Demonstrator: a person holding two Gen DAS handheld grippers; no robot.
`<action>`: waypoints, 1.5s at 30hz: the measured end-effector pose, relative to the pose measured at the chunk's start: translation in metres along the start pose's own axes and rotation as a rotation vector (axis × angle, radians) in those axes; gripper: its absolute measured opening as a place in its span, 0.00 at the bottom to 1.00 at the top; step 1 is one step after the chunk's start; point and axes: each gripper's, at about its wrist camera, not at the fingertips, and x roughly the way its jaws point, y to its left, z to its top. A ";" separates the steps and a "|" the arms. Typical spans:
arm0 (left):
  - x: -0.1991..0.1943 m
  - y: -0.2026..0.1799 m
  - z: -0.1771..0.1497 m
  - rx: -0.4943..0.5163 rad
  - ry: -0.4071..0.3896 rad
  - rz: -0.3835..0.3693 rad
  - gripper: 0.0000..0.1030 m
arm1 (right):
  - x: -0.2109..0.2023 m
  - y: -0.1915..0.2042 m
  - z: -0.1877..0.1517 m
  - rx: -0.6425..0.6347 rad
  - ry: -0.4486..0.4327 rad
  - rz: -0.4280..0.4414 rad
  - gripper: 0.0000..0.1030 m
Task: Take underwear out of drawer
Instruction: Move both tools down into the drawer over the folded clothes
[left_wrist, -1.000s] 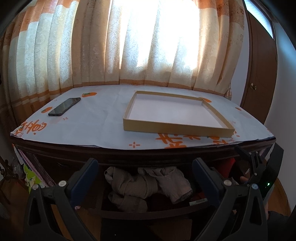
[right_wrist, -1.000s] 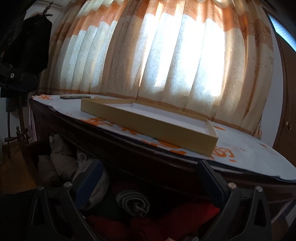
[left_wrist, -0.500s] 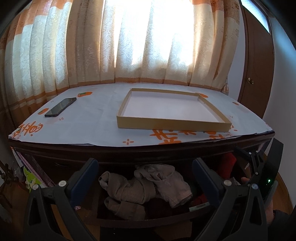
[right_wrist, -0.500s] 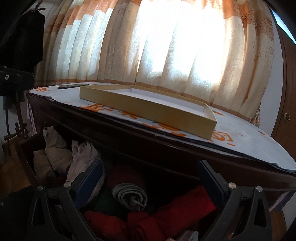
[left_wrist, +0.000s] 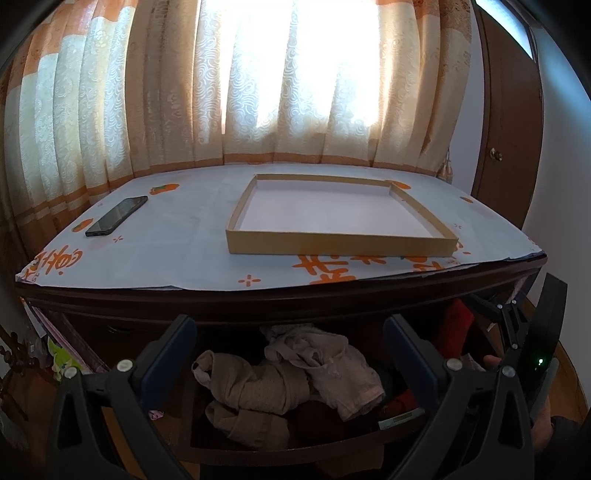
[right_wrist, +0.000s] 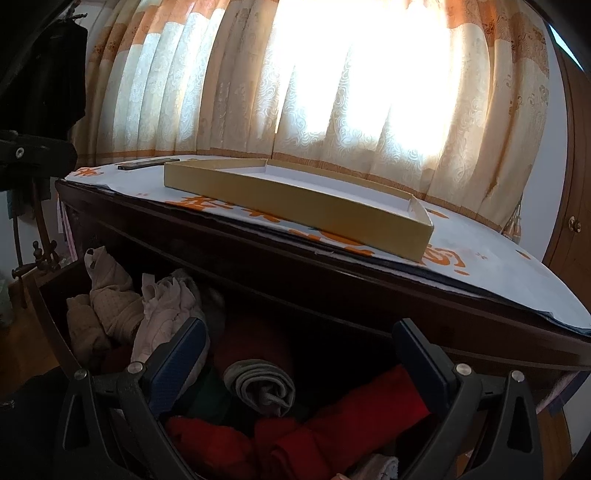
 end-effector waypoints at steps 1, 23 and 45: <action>0.000 0.000 0.000 0.000 0.000 0.000 1.00 | -0.001 0.000 -0.001 0.000 0.002 0.002 0.99; -0.004 -0.001 0.001 0.007 -0.001 -0.001 1.00 | -0.016 0.002 -0.007 0.005 0.056 0.037 0.99; -0.009 0.006 0.002 0.005 0.007 -0.002 1.00 | -0.011 0.006 -0.007 -0.020 0.112 0.073 0.99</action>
